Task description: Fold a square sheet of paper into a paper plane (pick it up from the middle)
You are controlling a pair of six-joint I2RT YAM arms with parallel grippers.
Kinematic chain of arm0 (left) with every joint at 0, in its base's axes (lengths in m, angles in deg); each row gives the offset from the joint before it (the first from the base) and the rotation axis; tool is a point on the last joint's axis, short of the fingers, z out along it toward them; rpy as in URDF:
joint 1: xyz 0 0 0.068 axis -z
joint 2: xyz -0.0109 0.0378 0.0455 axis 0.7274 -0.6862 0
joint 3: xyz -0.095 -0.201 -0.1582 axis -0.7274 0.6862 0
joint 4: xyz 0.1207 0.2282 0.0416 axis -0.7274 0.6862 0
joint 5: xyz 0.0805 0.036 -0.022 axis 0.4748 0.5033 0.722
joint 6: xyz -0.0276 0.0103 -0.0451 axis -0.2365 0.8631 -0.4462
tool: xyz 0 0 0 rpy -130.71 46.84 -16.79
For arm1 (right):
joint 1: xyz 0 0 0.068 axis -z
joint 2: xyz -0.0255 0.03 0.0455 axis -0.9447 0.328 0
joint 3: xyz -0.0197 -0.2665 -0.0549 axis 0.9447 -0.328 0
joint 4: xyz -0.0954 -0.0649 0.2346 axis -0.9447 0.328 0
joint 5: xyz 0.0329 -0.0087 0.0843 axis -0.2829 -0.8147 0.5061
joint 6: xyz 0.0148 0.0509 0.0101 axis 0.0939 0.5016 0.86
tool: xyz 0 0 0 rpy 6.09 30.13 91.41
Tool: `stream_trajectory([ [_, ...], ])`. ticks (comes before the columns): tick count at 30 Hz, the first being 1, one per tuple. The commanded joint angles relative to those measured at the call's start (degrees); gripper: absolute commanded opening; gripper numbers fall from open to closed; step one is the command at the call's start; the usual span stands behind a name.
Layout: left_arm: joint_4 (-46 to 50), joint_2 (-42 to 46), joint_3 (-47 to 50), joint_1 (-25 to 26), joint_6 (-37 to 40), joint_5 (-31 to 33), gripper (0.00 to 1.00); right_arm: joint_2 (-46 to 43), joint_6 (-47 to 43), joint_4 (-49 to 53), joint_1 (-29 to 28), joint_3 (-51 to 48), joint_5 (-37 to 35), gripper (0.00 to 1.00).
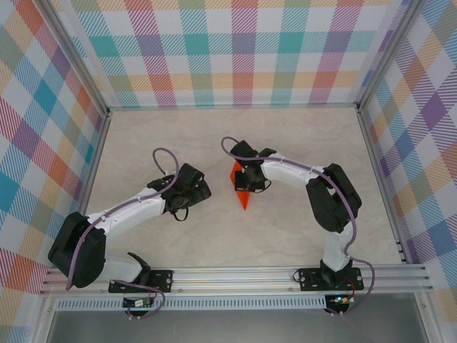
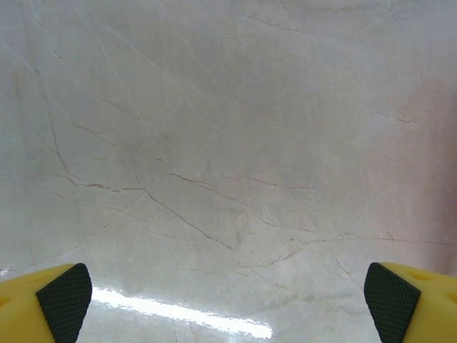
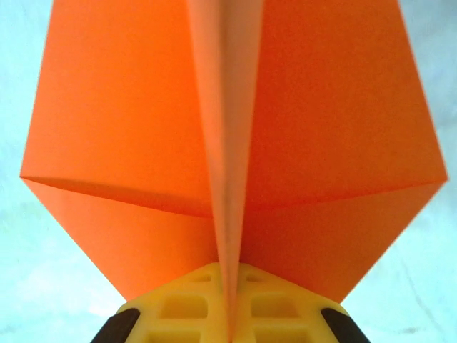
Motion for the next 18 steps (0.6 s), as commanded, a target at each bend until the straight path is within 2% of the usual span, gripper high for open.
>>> stream_trajectory([
  [1, 2.21, 2.07, 1.31, -0.98, -0.32, 1.36, 1.00, 4.41, -3.08, 2.59, 1.87, 5.88, -1.46, 0.05],
  [9, 2.55, 2.99, 2.00, -1.27, -0.06, 1.00, 1.00, 13.33, -6.66, 5.54, 4.40, 16.55, -0.97, 0.05],
  [18, 2.43, 2.32, 2.01, -1.27, -0.06, 0.46, 1.00, 16.73, -6.12, 7.40, 4.63, 19.25, -0.38, 0.12],
])
